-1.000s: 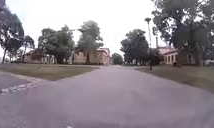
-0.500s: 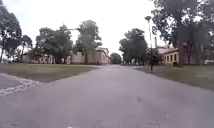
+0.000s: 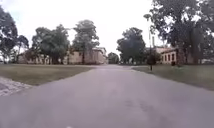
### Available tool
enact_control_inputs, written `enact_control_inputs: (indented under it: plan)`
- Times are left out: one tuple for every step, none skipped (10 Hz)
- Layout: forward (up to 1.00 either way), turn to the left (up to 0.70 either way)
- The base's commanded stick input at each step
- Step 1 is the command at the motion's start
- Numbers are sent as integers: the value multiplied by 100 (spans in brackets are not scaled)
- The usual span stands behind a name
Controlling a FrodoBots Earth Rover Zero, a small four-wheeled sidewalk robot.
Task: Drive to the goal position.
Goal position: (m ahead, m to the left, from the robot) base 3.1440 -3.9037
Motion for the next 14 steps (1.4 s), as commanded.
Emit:
enact_control_inputs:
  plan:
    - [85, 0]
    - [85, 0]
    - [85, 0]
    - [85, -19]
    - [85, -34]
    - [85, -16]
    - [85, 0]
    - [85, 0]
    - [85, 0]
    - [85, 0]
    - [85, 0]
    - [85, 0]
    - [85, 0]
    - [85, 0]
